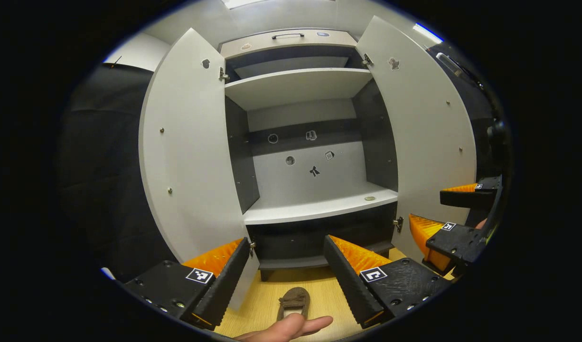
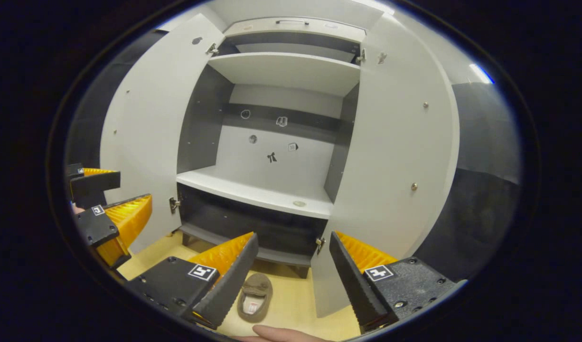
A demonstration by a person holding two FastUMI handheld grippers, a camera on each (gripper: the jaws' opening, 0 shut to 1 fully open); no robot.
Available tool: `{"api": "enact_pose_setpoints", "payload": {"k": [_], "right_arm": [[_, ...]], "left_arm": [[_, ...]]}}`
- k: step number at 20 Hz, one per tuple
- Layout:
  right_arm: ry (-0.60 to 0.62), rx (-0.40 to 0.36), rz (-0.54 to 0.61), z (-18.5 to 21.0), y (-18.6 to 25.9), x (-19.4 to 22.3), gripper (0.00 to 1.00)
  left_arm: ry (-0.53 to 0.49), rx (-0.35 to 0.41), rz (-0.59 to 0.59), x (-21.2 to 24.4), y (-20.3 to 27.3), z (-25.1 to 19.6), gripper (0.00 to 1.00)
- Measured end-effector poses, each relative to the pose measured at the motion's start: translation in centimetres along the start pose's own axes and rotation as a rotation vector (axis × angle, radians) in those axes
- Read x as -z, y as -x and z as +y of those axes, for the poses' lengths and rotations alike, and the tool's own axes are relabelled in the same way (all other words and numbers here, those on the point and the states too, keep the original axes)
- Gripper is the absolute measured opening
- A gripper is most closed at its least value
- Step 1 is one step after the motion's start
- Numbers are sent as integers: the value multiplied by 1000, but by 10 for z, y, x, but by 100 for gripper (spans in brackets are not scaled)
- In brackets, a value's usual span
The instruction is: Grab one shoe with the right hand and put it into the shoe cabinet, grab the other shoe with the left hand and put it into the shoe cabinet; then close the right door with the right hand and the left door with the left hand.
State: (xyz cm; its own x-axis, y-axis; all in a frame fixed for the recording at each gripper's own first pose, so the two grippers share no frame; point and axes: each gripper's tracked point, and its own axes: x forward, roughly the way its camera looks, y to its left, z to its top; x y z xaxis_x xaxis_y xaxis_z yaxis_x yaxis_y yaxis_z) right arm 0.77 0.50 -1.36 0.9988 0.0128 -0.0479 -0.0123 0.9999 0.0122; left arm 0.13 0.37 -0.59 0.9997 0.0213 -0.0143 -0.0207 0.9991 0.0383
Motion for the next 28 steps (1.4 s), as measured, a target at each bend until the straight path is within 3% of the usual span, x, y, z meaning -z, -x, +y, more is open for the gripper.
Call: {"api": "enact_pose_setpoints", "payload": {"k": [3, 6, 10, 15, 19, 21, 22, 23, 24, 26, 28], "right_arm": [[28, -47, 53, 16, -4, 24, 100], [51, -97, 163, 38, -10, 73, 100], [104, -172, 253, 78, -26, 146, 97], [135, -194, 397, 122, -67, 240, 96], [176, -167, 487, 139, -100, 292, 92], [206, -48, 555, 127, -113, 310, 84], [232, -8, 566, 119, -117, 312, 63], [255, 19, 555, 114, -121, 310, 55], [260, 22, 558, 119, -121, 312, 24], [284, 32, 568, 116, -119, 310, 11], [271, 43, 567, 114, -114, 303, 7]], "left_arm": [[-9, 0, 29, 13, 0, 0, 96], [-51, -2, 66, 30, 1, 5, 96], [-26, 10, 97, 53, 1, 9, 96], [-29, -10, 129, 92, 3, 22, 96], [-57, -10, 256, 139, 17, 32, 97], [-79, -18, 267, 142, 21, 39, 96], [-80, -21, 270, 143, 23, 42, 96], [-72, -22, 268, 142, 24, 44, 96], [-59, -18, 265, 140, 24, 45, 96], [-48, -18, 256, 137, 22, 46, 96], [-52, -13, 243, 132, 20, 45, 97]]}}
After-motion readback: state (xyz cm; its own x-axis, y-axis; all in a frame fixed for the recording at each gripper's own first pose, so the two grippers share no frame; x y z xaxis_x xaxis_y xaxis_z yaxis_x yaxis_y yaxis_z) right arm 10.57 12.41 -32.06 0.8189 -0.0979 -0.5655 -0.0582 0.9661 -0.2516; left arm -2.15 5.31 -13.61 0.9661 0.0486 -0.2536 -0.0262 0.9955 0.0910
